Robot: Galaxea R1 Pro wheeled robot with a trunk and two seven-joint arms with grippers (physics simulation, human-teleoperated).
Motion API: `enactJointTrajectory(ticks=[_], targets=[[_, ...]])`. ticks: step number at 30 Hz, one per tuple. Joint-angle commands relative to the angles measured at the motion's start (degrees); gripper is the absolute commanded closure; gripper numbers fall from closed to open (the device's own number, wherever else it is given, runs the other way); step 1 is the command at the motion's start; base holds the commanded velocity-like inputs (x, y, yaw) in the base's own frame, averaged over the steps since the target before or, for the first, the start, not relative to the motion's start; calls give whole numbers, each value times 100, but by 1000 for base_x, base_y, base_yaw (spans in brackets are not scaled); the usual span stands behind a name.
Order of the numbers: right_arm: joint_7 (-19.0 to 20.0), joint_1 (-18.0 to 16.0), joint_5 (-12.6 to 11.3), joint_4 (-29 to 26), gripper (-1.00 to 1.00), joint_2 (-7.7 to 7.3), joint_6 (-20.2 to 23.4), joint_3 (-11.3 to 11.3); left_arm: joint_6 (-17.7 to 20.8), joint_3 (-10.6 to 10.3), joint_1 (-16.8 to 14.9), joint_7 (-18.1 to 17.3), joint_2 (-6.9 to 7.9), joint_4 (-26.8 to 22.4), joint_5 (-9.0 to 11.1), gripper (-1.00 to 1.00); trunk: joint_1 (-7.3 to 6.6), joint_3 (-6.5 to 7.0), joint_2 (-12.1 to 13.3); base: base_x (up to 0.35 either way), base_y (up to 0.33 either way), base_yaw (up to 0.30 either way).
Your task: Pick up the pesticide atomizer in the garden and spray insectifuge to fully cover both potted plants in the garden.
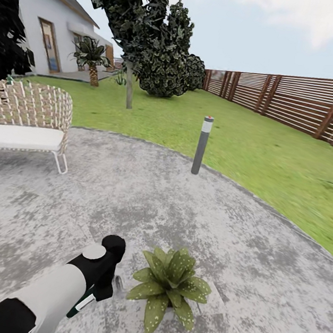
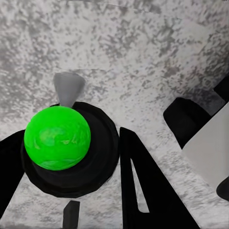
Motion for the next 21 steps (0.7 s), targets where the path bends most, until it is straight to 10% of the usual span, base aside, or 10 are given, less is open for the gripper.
enactJointTrajectory(ticks=[1,21], targets=[[17,-6,49,7,-100,2,-22,-49,58,-9,-1,-60,3,-12,-44,100,-1,-5,-2,17,39,-300],[-275,-6,49,8,-100,-24,-22,-49,-366,29,-20,-245,78,-172,13,100,-1,-5,-2,1,2,-78]])
